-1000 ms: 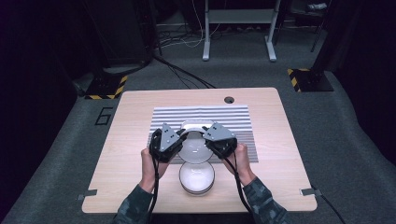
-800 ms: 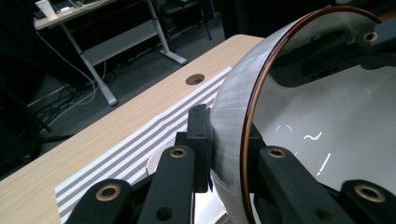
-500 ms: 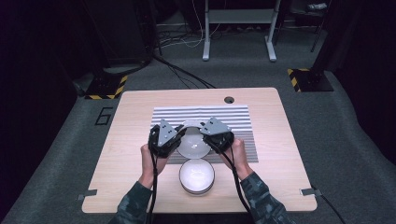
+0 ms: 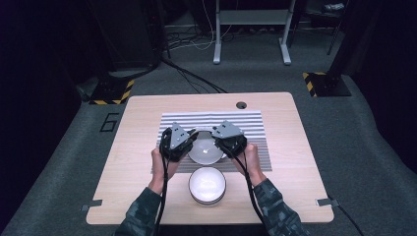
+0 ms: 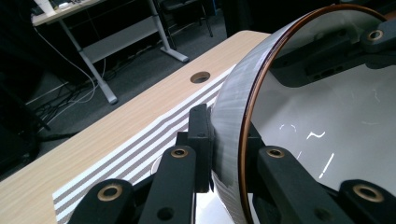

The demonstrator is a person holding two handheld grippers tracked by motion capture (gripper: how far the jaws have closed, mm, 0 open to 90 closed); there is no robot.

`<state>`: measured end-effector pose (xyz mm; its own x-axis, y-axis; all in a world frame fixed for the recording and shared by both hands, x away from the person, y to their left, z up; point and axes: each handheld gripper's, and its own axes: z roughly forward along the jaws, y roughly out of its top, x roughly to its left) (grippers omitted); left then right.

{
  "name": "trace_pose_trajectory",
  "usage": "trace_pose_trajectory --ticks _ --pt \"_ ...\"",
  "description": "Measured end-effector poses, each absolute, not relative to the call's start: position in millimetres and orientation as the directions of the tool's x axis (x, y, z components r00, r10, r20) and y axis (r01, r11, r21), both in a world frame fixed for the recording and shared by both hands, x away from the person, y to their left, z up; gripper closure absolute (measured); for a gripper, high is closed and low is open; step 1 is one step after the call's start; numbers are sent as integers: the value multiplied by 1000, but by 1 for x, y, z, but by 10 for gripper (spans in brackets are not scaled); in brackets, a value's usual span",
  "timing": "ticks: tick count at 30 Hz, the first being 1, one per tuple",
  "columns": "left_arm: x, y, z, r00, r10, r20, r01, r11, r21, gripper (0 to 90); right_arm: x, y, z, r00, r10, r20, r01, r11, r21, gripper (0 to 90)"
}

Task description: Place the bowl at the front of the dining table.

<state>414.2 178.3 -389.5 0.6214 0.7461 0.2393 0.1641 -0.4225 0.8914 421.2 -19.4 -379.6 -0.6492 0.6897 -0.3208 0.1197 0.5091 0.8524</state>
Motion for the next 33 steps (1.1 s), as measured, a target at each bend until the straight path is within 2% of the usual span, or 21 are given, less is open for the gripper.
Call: trace_pose_trajectory --ticks 13,33 --pt "430 173 -391 625 741 244 170 -435 884 818 435 -24 -385 -644 708 -289 147 486 861 812" --pt "455 174 -401 633 747 203 217 -423 880 816 462 -24 -394 -657 716 -235 212 475 854 812"
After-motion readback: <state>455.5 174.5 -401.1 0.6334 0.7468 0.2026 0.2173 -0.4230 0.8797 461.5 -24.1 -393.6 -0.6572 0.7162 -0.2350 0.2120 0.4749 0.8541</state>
